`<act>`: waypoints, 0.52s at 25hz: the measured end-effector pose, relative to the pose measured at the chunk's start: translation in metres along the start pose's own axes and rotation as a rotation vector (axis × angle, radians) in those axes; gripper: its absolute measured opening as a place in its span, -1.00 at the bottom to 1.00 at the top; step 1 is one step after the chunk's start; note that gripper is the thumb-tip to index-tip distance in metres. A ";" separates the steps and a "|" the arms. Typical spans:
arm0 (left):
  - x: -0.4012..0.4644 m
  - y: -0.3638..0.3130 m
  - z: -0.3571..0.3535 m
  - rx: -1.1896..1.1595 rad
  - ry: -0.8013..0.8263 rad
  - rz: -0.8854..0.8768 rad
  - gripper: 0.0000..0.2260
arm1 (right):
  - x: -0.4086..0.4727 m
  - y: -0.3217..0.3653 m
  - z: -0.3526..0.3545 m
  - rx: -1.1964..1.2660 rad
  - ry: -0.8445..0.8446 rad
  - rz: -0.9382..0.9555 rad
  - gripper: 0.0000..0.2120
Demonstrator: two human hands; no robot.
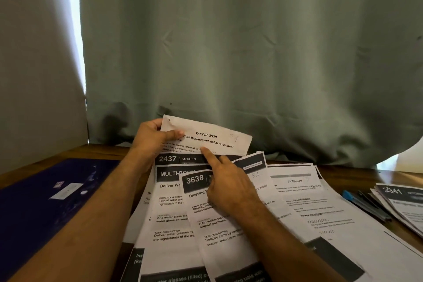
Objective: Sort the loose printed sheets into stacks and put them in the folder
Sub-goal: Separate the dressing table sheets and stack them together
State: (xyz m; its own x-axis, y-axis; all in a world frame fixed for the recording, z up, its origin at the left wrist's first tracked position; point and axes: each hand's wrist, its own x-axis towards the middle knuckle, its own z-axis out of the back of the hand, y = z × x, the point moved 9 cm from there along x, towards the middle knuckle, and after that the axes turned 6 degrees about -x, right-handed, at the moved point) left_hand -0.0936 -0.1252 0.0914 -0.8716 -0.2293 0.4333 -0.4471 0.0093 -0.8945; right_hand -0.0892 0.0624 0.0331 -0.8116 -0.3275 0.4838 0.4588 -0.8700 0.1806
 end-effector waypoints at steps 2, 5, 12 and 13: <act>0.000 -0.004 -0.001 0.027 -0.028 -0.048 -0.80 | 0.000 -0.002 -0.002 -0.024 0.003 -0.007 -0.16; 0.001 -0.013 0.007 0.041 -0.144 -0.127 -0.86 | -0.001 -0.007 -0.011 -0.025 0.044 -0.032 -0.20; -0.008 -0.073 0.003 0.095 -0.271 -0.393 -0.95 | -0.004 -0.008 -0.010 0.035 0.072 -0.078 -0.08; -0.010 -0.087 -0.003 0.125 -0.256 -0.437 -0.95 | -0.004 -0.007 -0.003 0.063 0.043 -0.073 -0.09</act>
State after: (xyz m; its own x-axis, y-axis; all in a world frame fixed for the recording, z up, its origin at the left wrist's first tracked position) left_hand -0.0465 -0.1205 0.1653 -0.5250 -0.4169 0.7420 -0.7168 -0.2534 -0.6496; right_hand -0.0900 0.0689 0.0272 -0.8580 -0.2808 0.4300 0.4184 -0.8678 0.2681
